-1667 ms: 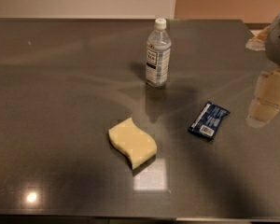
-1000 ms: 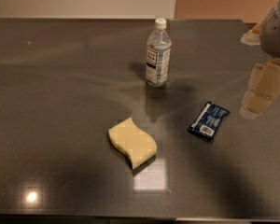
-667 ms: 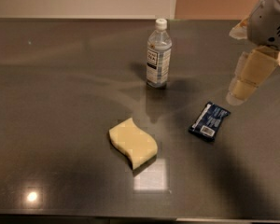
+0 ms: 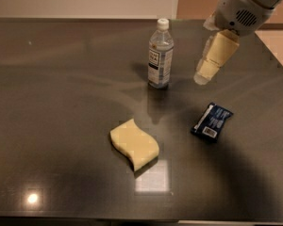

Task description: Move blue plastic bottle near sponge

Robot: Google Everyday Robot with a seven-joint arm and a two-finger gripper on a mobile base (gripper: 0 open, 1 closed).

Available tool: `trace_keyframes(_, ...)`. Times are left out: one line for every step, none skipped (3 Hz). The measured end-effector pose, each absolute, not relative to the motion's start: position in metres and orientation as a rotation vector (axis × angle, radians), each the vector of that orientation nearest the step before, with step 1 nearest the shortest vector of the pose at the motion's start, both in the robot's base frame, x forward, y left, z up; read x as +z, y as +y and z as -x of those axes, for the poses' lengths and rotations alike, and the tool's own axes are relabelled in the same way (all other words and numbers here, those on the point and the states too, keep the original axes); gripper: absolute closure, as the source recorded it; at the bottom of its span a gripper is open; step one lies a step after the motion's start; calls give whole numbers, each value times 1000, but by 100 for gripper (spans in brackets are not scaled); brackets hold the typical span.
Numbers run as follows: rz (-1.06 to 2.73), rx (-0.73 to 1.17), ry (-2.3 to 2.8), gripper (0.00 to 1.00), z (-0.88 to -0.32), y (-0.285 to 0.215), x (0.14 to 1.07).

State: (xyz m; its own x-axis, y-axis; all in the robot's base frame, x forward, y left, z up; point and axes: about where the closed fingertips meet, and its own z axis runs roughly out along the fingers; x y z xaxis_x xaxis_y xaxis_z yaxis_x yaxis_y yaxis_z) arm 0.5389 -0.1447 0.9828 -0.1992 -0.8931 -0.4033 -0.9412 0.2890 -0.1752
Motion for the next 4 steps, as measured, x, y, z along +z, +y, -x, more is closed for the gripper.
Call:
trace_keyframes(1614,193,2133,0,-567,-124,978)
trace_keyframes(1588,259,2136,0,-593,-106,972)
trace_keyframes(1564,330,2138,0,-617,-89,963)
trace_keyframes(1546,386,2135,0,-634,-76,956)
